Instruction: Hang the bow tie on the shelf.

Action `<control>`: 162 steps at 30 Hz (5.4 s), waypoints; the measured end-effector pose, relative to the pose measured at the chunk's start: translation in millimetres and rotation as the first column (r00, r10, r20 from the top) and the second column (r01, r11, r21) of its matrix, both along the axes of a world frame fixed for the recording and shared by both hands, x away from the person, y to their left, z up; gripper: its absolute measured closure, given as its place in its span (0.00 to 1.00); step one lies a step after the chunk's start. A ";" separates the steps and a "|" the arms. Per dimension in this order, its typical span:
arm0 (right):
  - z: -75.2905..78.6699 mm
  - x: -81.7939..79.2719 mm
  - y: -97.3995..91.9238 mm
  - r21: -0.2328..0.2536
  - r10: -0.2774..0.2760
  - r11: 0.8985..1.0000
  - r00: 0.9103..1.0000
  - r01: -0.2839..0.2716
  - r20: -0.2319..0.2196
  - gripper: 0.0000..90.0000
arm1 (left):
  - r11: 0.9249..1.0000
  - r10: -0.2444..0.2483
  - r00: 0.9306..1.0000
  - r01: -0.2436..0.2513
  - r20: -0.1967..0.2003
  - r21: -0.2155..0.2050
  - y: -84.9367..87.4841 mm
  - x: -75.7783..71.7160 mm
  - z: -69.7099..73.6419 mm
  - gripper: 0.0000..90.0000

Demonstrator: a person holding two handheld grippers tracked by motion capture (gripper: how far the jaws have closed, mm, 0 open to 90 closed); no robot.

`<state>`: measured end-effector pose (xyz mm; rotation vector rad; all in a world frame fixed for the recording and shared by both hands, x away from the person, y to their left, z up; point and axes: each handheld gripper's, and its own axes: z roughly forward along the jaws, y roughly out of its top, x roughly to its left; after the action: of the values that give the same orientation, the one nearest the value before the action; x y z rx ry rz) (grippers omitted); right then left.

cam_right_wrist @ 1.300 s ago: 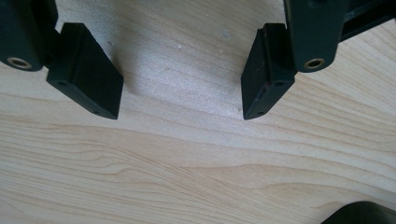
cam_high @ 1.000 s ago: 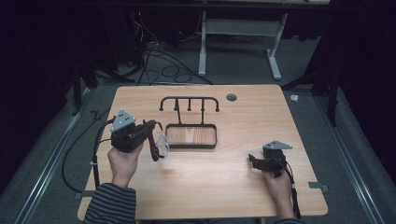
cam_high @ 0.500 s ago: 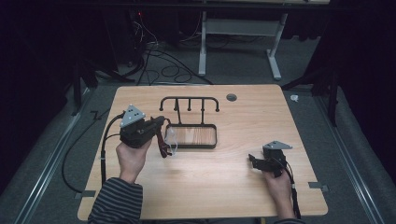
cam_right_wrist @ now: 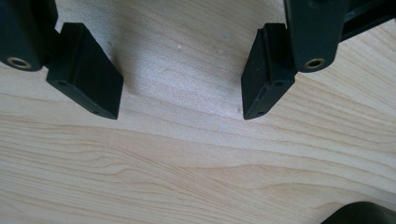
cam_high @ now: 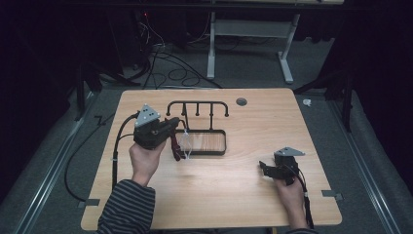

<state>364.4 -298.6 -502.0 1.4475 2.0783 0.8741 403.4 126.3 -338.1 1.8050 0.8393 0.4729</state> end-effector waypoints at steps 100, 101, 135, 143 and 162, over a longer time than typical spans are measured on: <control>0.0 -0.4 -0.5 -0.002 0.007 1.000 1.000 -0.007 0.000 0.34 | 0.998 -0.011 0.999 0.013 -0.041 0.067 -30.2 37.1 -4.7 0.83; 0.0 -0.4 -0.5 -0.002 0.007 1.000 1.000 -0.007 -0.001 0.34 | 0.998 -0.011 0.999 0.014 -0.038 0.068 -29.1 36.0 -4.0 0.83; 0.0 -0.4 -0.4 -0.002 0.007 1.000 1.000 -0.007 -0.001 0.34 | 0.998 0.033 0.999 -0.031 -0.034 0.052 9.5 14.7 -4.1 0.79; 0.0 -0.4 -0.4 -0.003 0.007 1.000 1.000 -0.007 0.000 0.34 | 0.997 0.052 0.998 -0.051 -0.036 0.051 18.6 10.0 -8.2 0.79; 0.0 -0.4 -0.2 -0.001 0.005 1.000 1.000 -0.005 0.000 0.34 | 0.995 0.090 0.994 -0.088 -0.065 0.042 39.6 -5.0 -23.2 0.78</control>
<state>364.0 -298.9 -502.0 1.4426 2.0832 0.8746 398.5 165.9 -361.2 1.8332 0.9656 0.4919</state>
